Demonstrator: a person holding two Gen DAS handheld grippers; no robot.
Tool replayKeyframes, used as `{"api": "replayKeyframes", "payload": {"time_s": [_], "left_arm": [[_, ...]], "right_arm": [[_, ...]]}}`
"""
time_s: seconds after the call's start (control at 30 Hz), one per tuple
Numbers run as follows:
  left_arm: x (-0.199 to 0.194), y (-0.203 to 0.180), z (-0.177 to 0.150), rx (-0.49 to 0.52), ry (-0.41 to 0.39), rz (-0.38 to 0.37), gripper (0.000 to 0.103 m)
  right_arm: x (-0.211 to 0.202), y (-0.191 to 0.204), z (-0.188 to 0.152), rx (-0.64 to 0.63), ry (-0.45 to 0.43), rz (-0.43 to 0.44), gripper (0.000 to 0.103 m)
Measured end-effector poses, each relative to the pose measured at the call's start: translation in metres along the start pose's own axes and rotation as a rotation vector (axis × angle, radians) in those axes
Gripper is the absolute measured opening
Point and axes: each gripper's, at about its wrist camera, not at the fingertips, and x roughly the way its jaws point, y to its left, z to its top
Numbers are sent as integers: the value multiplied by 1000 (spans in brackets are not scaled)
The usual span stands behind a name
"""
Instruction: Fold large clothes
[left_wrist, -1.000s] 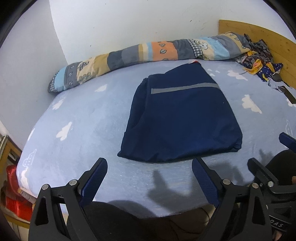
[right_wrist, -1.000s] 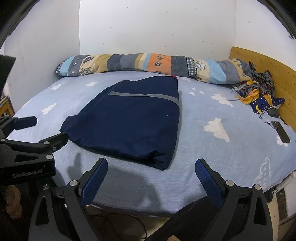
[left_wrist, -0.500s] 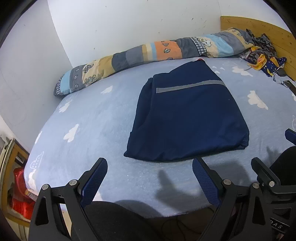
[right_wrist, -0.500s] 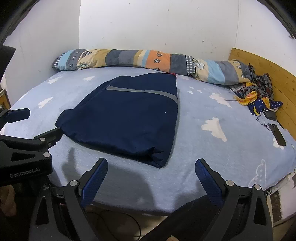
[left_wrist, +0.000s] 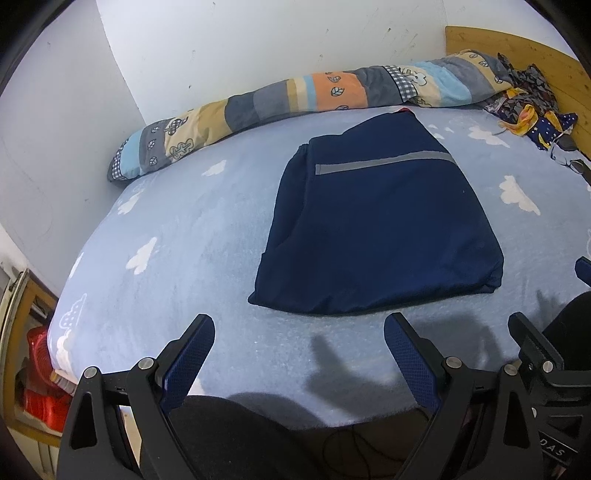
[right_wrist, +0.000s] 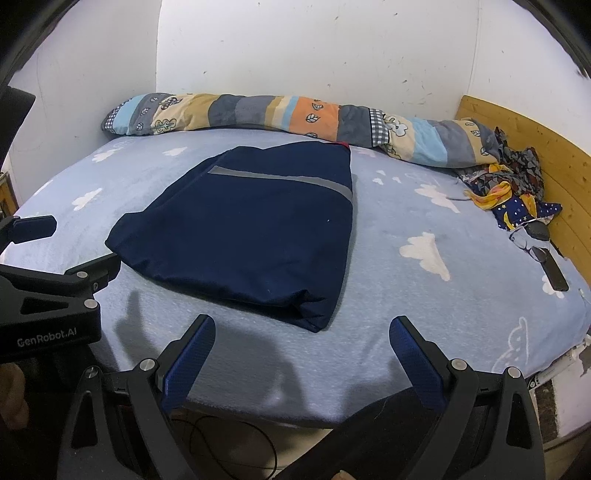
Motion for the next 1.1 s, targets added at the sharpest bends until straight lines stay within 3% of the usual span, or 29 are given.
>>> {"api": "replayKeyframes", "payload": {"time_s": [1.1], "left_arm": [[-3, -2, -2, 14, 1, 2, 94]], "right_arm": [[0, -2, 0, -8, 1, -1, 97]]}}
